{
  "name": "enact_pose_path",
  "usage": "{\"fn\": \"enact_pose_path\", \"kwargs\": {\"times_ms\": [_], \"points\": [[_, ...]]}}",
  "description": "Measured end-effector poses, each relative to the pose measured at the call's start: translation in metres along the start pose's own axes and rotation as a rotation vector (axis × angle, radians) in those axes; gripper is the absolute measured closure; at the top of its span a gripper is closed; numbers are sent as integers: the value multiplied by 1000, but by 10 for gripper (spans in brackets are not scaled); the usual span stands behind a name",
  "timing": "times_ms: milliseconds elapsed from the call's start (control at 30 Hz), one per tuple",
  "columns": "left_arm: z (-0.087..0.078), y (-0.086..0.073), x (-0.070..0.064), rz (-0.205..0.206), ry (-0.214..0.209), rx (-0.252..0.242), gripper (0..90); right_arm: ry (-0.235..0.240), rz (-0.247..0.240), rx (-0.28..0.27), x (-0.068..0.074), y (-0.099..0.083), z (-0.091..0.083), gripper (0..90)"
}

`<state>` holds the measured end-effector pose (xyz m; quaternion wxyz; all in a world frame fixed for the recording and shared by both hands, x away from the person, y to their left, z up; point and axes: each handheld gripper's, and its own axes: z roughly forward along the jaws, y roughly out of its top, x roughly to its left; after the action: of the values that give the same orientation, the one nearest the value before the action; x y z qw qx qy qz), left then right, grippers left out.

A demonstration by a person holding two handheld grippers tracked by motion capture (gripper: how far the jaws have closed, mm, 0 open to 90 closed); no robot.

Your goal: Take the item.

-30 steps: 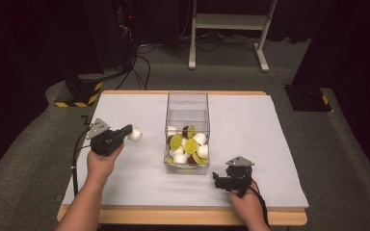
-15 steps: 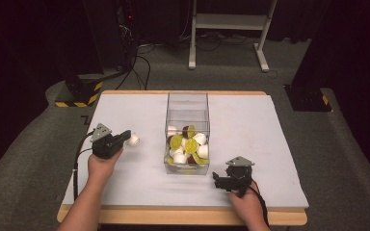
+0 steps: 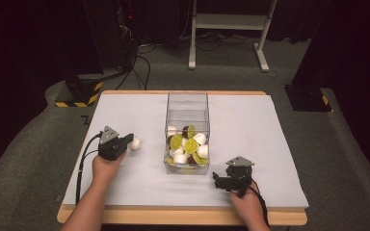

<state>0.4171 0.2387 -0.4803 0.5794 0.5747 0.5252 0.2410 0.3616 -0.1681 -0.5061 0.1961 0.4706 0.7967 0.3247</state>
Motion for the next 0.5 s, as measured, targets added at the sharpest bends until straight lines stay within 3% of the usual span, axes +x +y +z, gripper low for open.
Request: {"fn": "enact_pose_path", "kwargs": {"times_ms": [267,300,333,433,500], "points": [[4,-9,-1,1,-8,14,899,0,0,0,0,0,0,92],[5,-10,-3,-13,-6,-1,898,0,0,0,0,0,0,92],[4,-10,-3,-2,-11,6,898,0,0,0,0,0,0,92],[4,-11,-8,-24,-31,-1,889,0,0,0,0,0,0,92],[4,-12,-9,-25,-49,25,874,0,0,0,0,0,0,92]]}}
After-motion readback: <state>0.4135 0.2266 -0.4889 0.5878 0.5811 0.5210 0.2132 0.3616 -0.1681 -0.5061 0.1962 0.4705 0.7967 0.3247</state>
